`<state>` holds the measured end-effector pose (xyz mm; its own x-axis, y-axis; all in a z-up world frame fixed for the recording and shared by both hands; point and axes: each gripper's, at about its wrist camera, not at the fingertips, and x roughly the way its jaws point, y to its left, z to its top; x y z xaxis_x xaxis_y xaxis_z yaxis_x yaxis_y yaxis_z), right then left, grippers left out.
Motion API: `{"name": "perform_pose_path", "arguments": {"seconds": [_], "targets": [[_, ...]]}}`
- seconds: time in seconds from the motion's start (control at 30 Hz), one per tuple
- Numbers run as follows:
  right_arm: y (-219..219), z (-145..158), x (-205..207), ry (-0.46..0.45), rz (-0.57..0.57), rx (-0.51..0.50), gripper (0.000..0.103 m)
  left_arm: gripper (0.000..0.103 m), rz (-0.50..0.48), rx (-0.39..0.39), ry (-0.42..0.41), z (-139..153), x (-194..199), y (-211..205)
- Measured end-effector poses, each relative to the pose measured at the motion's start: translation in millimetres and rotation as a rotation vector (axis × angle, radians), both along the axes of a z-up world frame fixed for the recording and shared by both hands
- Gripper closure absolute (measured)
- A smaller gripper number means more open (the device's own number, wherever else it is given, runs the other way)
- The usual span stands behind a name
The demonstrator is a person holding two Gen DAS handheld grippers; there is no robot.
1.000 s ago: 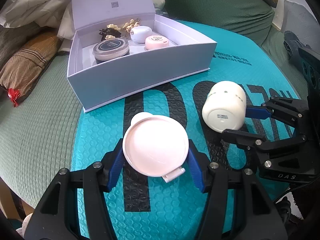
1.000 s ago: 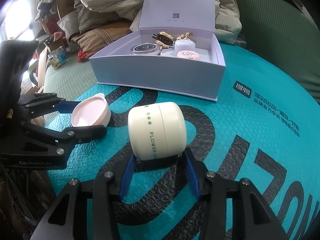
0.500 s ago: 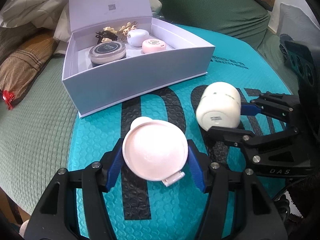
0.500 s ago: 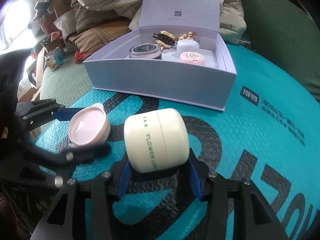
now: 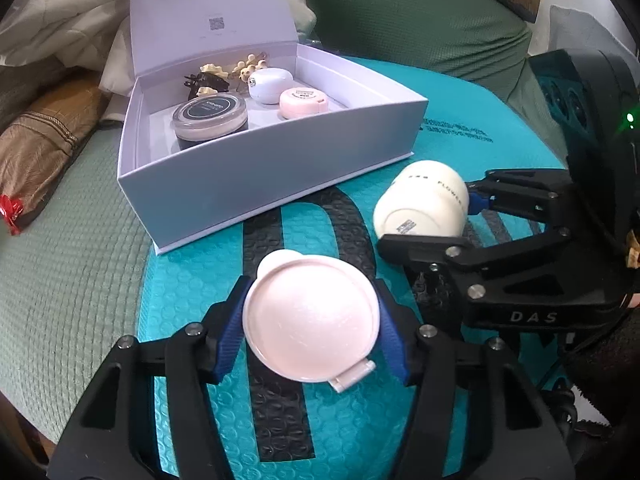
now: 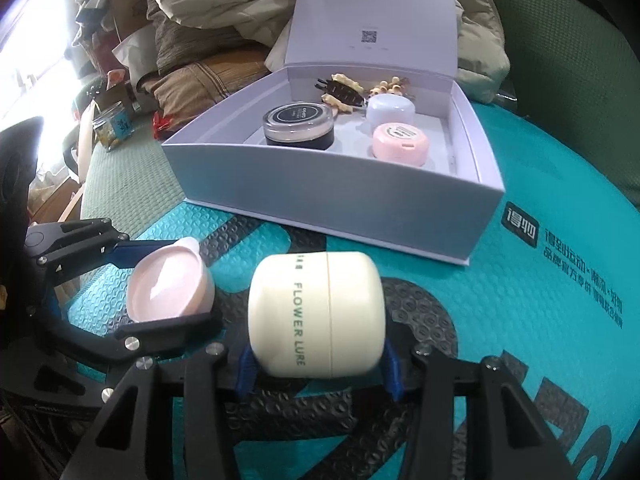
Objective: Organize objects
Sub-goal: 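Lift the pink lid and cream jar and carry them over the box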
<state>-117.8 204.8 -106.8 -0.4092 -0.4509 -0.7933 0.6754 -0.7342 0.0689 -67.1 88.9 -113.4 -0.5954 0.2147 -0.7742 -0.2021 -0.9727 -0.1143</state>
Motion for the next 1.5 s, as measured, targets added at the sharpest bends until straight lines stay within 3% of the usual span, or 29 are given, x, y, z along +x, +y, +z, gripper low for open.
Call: {"name": "perform_pose_path", "arguments": {"seconds": [0.73,0.93,1.37,1.5], "targets": [[7,43,20,0.040,-0.012,0.029,0.053,0.046,0.022,-0.017,-0.007,31,5,-5],[8,56,26,0.039,-0.025,0.039,0.053,0.046,0.020,0.038,-0.020,42,9,-9],[11,91,35,0.081,-0.009,0.029,0.053,0.046,0.022,-0.025,0.029,81,16,-3],[11,103,41,0.094,0.012,0.018,0.053,0.046,0.029,-0.002,0.031,93,19,-5]]}}
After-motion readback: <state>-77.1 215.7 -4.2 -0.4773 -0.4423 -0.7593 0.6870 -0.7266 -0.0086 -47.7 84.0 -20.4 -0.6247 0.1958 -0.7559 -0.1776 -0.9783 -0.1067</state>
